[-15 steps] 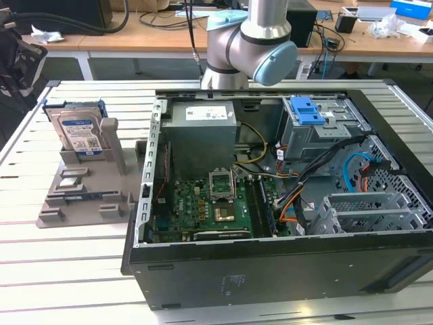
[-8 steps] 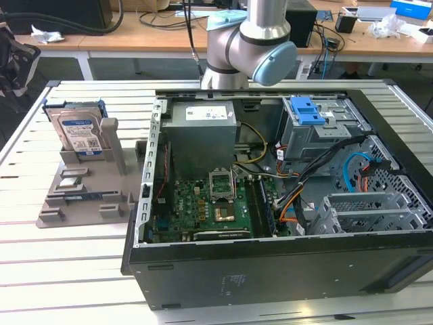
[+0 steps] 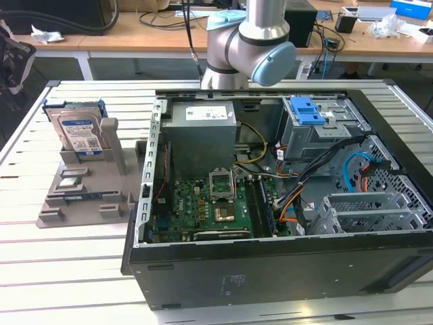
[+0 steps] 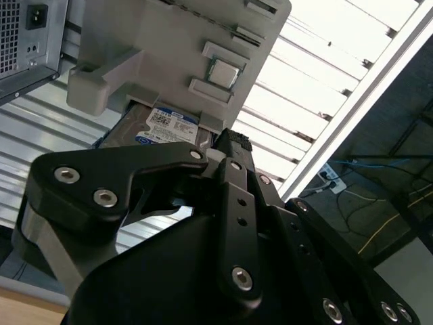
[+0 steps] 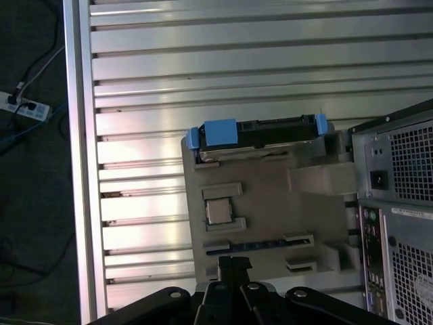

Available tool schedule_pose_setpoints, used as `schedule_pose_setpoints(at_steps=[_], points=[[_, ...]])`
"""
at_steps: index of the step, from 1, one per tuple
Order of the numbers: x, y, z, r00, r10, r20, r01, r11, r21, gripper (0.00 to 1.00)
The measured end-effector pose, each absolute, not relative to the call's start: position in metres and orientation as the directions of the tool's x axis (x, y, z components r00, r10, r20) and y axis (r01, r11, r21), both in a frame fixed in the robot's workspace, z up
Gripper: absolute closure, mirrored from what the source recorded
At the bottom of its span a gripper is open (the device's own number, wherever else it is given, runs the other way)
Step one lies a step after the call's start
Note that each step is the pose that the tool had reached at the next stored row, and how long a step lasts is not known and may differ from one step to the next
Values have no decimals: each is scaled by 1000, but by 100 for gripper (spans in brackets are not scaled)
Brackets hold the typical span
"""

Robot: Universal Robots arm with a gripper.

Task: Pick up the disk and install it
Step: 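Reach for the disk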

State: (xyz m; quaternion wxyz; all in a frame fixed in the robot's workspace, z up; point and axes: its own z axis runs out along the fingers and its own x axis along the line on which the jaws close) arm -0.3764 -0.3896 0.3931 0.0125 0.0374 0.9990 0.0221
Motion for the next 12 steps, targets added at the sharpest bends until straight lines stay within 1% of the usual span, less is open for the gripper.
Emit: schedule_pose_setpoints(at_steps=[12], points=[[-376, -360, 393, -997, 75, -23, 74, 996, 45, 90]])
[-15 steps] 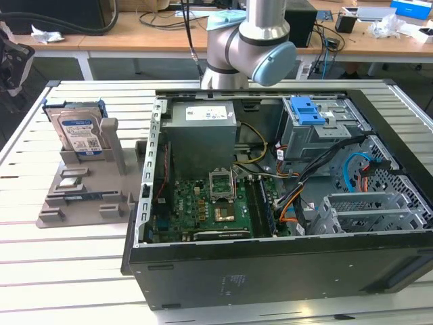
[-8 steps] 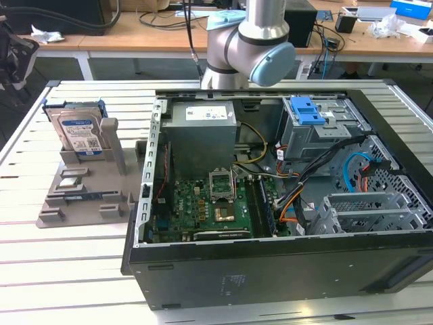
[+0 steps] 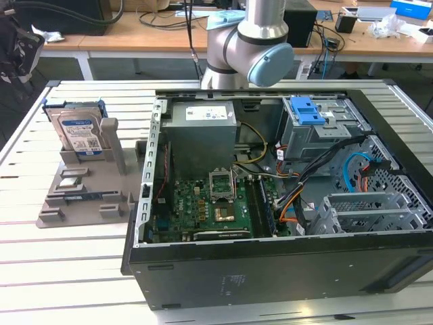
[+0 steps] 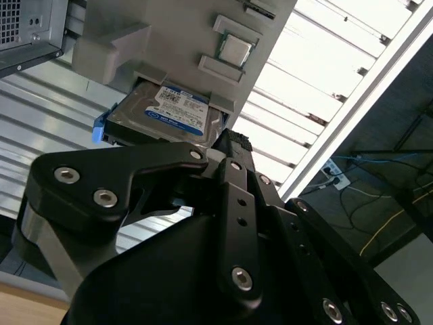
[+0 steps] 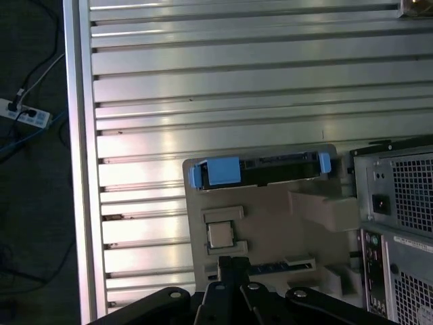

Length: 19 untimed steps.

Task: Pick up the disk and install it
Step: 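Reach for the disk, then pick up the disk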

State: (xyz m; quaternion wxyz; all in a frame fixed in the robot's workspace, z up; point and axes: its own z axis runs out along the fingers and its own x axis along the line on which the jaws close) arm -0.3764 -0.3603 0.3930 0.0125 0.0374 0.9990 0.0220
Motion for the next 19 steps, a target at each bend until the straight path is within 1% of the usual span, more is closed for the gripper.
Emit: schedule_pose_setpoints(at_steps=[16, 19], points=[[-376, -360, 393, -997, 75, -23, 74, 996, 45, 90], [-376, -360, 393, -999, 47, -23, 46, 998, 45, 90]])
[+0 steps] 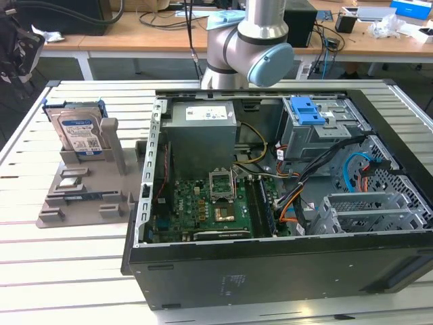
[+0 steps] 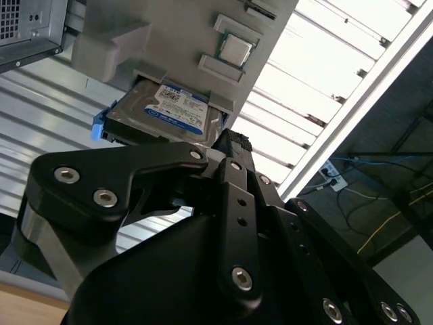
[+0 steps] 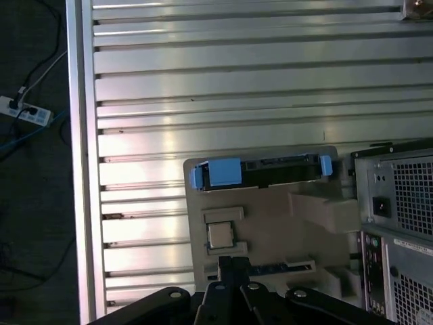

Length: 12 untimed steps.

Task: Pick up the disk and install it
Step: 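Pick up the disk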

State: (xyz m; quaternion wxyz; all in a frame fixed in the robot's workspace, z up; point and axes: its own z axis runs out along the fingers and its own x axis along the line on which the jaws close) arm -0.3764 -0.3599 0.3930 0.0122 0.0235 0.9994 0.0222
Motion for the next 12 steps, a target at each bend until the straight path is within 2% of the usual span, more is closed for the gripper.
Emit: schedule_pose_setpoints(at_steps=[12], points=[[-376, -360, 393, -988, -155, -23, -156, 987, 45, 90]])
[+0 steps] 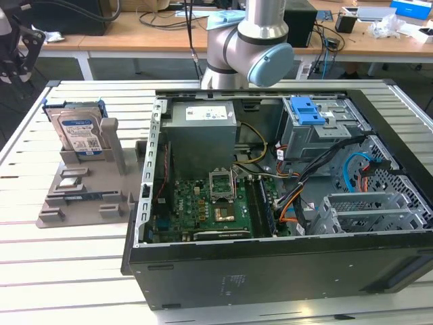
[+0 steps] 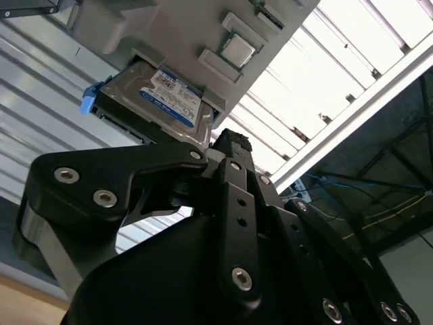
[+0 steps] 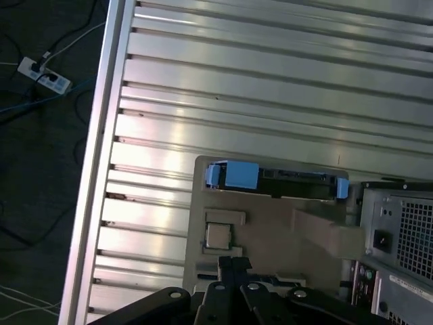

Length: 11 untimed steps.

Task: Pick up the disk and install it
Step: 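Pick up the disk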

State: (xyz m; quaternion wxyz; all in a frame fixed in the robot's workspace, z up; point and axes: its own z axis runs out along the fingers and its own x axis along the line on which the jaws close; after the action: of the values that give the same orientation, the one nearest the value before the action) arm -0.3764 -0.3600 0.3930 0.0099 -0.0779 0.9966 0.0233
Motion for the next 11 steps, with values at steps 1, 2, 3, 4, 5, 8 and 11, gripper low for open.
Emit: schedule_pose_setpoints(at_steps=[1, 2, 3, 4, 5, 8, 11], points=[[-376, -360, 393, -986, -166, -23, -167, 985, 45, 90], [-376, -360, 393, -984, -177, -23, -178, 983, 45, 90], [-376, -360, 393, -982, -187, -23, -188, 981, 45, 90], [-376, -360, 393, -980, -197, -23, -198, 979, 45, 90], [-376, -360, 393, -978, -209, -23, -210, 977, 45, 90], [-376, -360, 393, -970, -242, -23, -243, 969, 45, 90], [-376, -360, 393, -960, -280, -23, -281, 959, 45, 90]])
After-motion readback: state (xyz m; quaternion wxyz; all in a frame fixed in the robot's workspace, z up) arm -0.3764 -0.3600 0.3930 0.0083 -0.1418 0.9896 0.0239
